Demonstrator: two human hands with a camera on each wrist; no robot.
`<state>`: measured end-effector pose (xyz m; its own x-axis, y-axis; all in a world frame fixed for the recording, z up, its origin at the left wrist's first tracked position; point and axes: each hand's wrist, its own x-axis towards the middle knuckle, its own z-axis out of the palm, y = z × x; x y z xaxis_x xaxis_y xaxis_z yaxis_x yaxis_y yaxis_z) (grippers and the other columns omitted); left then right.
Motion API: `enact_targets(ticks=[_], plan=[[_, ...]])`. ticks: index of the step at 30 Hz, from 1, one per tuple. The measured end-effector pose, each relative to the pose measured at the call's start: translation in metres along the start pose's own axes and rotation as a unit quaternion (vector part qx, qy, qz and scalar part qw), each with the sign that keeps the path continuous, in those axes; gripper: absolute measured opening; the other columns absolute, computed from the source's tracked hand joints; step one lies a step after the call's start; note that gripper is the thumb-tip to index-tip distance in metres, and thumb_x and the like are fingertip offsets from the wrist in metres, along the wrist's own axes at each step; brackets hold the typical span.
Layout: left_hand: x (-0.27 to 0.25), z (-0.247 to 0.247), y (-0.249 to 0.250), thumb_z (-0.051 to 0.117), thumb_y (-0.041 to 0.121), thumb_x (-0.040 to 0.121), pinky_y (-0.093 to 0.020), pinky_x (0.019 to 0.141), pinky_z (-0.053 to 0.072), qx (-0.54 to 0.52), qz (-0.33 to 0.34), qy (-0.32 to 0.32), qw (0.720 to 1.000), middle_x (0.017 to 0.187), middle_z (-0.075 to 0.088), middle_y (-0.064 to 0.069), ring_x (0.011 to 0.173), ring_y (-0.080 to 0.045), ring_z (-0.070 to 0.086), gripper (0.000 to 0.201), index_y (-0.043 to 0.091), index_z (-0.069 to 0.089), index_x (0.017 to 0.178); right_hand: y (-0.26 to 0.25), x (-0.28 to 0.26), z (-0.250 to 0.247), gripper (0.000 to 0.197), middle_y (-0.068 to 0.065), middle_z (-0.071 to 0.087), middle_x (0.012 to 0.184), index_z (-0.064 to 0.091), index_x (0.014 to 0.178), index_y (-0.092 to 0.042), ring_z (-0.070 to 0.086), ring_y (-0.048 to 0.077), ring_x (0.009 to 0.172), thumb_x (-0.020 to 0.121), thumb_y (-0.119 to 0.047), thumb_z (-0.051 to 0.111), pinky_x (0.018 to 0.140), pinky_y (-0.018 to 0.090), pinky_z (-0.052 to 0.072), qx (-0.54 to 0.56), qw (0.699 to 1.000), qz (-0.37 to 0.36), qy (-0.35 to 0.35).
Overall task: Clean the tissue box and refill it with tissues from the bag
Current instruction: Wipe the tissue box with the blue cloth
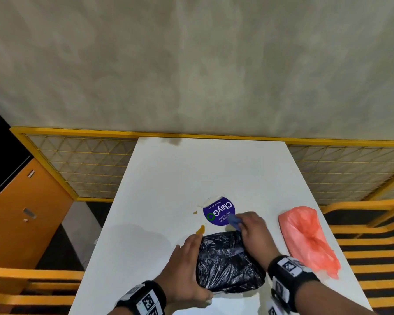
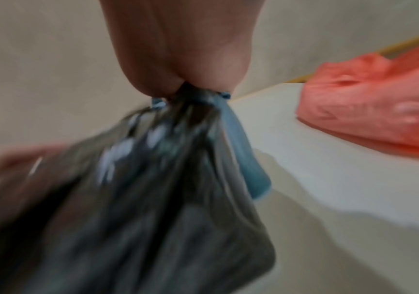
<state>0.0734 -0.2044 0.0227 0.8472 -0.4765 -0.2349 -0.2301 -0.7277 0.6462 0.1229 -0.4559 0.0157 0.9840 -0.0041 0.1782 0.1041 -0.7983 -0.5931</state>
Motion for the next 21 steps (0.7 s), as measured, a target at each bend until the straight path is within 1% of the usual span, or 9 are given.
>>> enact_targets(ticks=[2, 3, 5, 8, 11, 13, 16, 18, 21], plan=[[-0.001, -0.002, 0.000, 0.082, 0.061, 0.057, -0.042, 0.127, 0.013, 0.006, 0.002, -0.002, 1.000, 0.162, 0.006, 0.016, 0.149, -0.015, 0.020, 0.145, 0.030, -0.014, 0.160, 0.008, 0.006, -0.020, 0.027, -0.003, 0.058, 0.100, 0.067, 0.110, -0.014, 0.059, 0.022, 0.101, 0.091, -0.001, 0.054, 0.080, 0.020, 0.038, 0.055, 0.995, 0.069, 0.043], [-0.001, -0.004, -0.001, 0.082, 0.061, 0.058, -0.043, 0.127, 0.015, 0.007, 0.004, -0.003, 1.000, 0.162, 0.006, 0.016, 0.148, -0.015, 0.021, 0.145, 0.030, -0.014, 0.161, 0.008, 0.004, -0.030, 0.025, -0.004, 0.058, 0.102, 0.066, 0.110, -0.014, 0.058, 0.020, 0.103, 0.092, -0.002, 0.054, 0.083, 0.018, 0.037, 0.062, 0.995, 0.056, 0.058], [0.000, -0.004, -0.002, 0.083, 0.061, 0.057, -0.042, 0.125, 0.018, 0.010, 0.013, -0.005, 1.000, 0.161, 0.007, 0.016, 0.147, -0.014, 0.022, 0.146, 0.029, -0.015, 0.161, -0.002, -0.013, -0.045, 0.022, -0.005, 0.059, 0.107, 0.064, 0.111, -0.017, 0.055, 0.013, 0.103, 0.093, -0.014, 0.053, 0.089, 0.016, 0.037, 0.063, 0.996, -0.040, 0.044], [0.001, -0.003, -0.002, 0.083, 0.060, 0.055, -0.036, 0.123, 0.023, 0.010, 0.023, 0.002, 1.000, 0.160, 0.009, 0.015, 0.144, -0.014, 0.025, 0.147, 0.027, -0.013, 0.161, -0.010, -0.060, -0.038, 0.025, -0.004, 0.060, 0.119, 0.059, 0.117, -0.024, 0.053, 0.012, 0.110, 0.093, -0.029, 0.053, 0.098, 0.024, 0.038, -0.008, 0.977, -0.200, -0.070], [0.003, -0.002, -0.004, 0.084, 0.060, 0.054, -0.030, 0.116, 0.029, 0.009, 0.028, 0.001, 1.000, 0.157, 0.012, 0.016, 0.137, -0.016, 0.031, 0.147, 0.027, -0.012, 0.161, 0.005, -0.087, -0.020, 0.028, -0.001, 0.059, 0.127, 0.059, 0.120, -0.027, 0.055, 0.016, 0.114, 0.092, -0.031, 0.055, 0.093, 0.029, 0.042, -0.086, 0.953, -0.261, -0.127], [0.005, 0.001, -0.005, 0.084, 0.063, 0.054, -0.031, 0.114, 0.033, 0.009, 0.027, -0.001, 1.000, 0.157, 0.011, 0.016, 0.135, -0.017, 0.032, 0.148, 0.026, -0.012, 0.161, 0.012, -0.086, -0.015, 0.029, 0.001, 0.059, 0.126, 0.061, 0.120, -0.023, 0.055, 0.018, 0.115, 0.094, -0.030, 0.050, 0.096, 0.029, 0.038, -0.090, 0.959, -0.245, -0.111], [0.005, 0.005, -0.006, 0.083, 0.064, 0.053, -0.030, 0.115, 0.035, -0.008, 0.023, 0.010, 1.000, 0.155, 0.013, 0.016, 0.136, -0.013, 0.032, 0.147, 0.026, -0.010, 0.161, 0.008, -0.070, -0.011, 0.028, 0.002, 0.061, 0.122, 0.063, 0.116, -0.020, 0.055, 0.019, 0.112, 0.088, -0.020, 0.058, 0.101, 0.025, 0.034, -0.074, 0.976, -0.192, -0.067], [0.006, 0.006, -0.006, 0.084, 0.063, 0.053, -0.030, 0.115, 0.036, -0.013, 0.020, 0.020, 1.000, 0.154, 0.015, 0.015, 0.136, -0.012, 0.033, 0.146, 0.024, -0.006, 0.162, 0.003, -0.060, -0.006, 0.032, 0.004, 0.062, 0.118, 0.064, 0.114, -0.018, 0.053, 0.018, 0.109, 0.083, -0.012, 0.064, 0.099, 0.020, 0.033, -0.069, 0.982, -0.166, -0.057], [0.008, 0.008, -0.007, 0.085, 0.062, 0.052, -0.029, 0.115, 0.037, -0.013, 0.022, 0.027, 0.999, 0.152, 0.017, 0.013, 0.136, -0.013, 0.035, 0.144, 0.022, -0.001, 0.161, 0.000, -0.046, 0.001, 0.032, 0.005, 0.062, 0.114, 0.065, 0.112, -0.017, 0.053, 0.019, 0.106, 0.081, -0.010, 0.064, 0.096, 0.017, 0.032, -0.066, 0.990, -0.120, -0.043]])
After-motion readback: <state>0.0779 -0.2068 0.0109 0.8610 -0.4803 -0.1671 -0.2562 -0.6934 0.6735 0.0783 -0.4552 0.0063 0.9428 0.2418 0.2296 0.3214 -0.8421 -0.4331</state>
